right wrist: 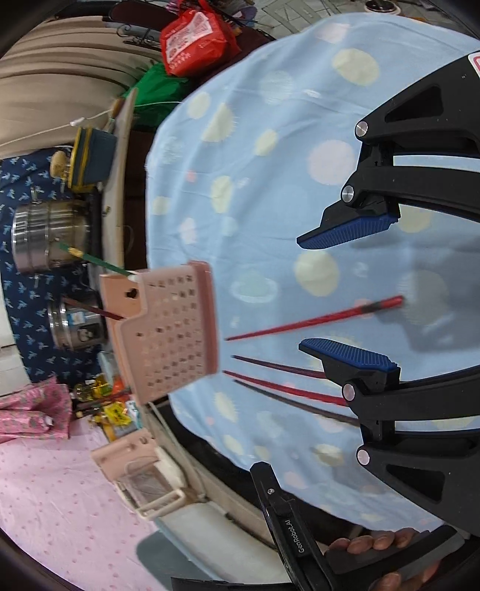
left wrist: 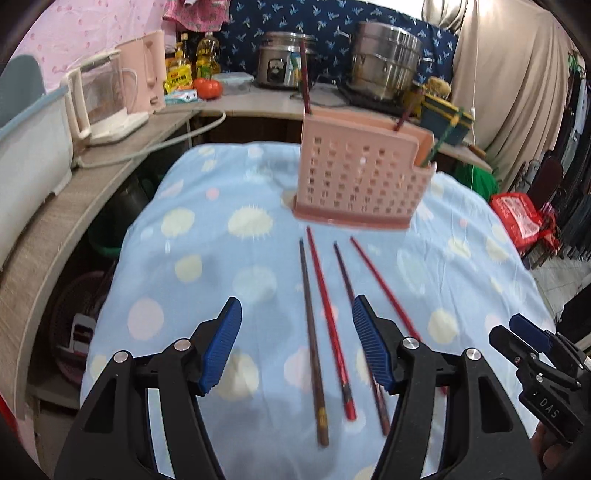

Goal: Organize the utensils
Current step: 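Move both open tools back over the remaining red chopsticks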

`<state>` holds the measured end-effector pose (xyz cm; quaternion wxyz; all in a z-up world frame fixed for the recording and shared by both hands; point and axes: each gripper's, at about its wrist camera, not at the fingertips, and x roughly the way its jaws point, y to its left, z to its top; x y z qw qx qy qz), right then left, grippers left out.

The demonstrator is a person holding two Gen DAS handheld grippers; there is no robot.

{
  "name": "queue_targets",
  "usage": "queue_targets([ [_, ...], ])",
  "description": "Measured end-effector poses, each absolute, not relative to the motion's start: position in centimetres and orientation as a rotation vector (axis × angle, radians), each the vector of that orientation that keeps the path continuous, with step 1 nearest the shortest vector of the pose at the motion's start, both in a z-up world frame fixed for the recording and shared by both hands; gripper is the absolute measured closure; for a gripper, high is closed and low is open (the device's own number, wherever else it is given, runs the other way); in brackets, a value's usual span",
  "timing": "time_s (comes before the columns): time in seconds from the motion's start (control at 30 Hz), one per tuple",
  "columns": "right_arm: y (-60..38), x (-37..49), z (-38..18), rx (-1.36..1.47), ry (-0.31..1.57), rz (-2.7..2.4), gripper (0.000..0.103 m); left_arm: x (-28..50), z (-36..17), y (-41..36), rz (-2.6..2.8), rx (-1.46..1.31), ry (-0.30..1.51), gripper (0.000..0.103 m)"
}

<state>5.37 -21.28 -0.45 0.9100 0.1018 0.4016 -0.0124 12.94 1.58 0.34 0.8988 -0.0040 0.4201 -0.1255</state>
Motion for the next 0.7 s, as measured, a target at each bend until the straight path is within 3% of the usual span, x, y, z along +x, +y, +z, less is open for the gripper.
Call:
queue_targets([
  [0.53, -19.3, 3.2, -5.2, 0.197, 0.932, -0.011, 0.055, 7.7, -5.4, 1.5, -0.250, 0.030, 0.976, 0.045],
  [0.7, -19.2, 3.3, -5.8, 0.194, 0.947, -0.010, 0.062, 7.4, -6.6, 0.8, -0.273, 0.059, 0.997, 0.051],
])
